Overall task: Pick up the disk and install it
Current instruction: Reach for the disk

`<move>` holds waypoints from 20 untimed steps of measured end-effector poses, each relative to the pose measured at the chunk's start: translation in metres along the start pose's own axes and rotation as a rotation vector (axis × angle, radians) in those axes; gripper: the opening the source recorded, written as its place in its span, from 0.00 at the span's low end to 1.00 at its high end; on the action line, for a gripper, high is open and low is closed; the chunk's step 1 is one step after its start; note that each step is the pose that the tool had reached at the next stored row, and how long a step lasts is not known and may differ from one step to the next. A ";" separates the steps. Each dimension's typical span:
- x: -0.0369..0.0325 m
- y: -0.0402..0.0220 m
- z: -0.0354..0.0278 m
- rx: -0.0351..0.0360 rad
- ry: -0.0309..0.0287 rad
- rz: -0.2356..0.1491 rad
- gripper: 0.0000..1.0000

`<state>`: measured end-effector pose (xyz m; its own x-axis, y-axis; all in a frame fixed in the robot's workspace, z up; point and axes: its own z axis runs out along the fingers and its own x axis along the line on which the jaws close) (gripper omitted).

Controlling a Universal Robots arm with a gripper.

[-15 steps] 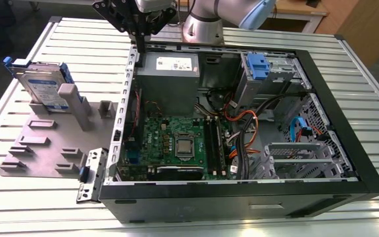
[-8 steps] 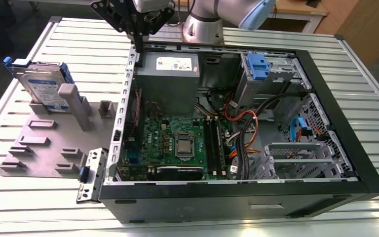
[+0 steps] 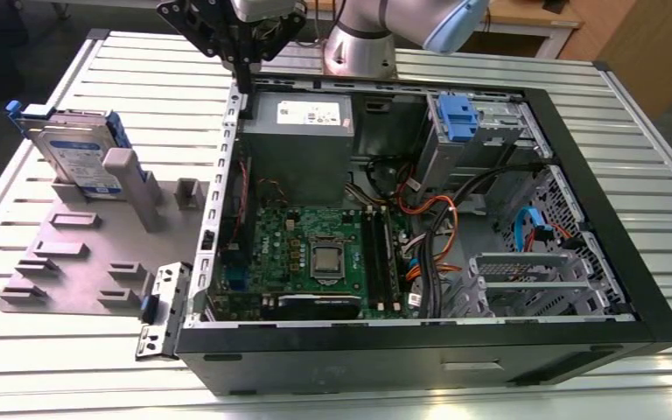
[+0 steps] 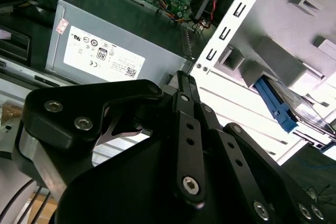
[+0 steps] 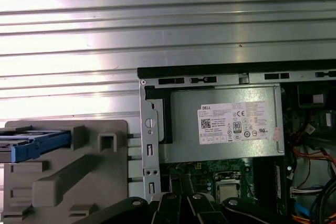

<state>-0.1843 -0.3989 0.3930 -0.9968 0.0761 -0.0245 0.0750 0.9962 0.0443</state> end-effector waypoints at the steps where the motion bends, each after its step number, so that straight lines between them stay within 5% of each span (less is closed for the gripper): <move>1: 0.0002 0.0000 0.0000 0.0000 0.0000 0.000 0.11; 20: 0.0048 -0.0004 -0.0002 0.0000 0.0000 0.000 0.11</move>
<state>-0.1892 -0.3989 0.3930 -0.9968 0.0762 -0.0244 0.0750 0.9962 0.0443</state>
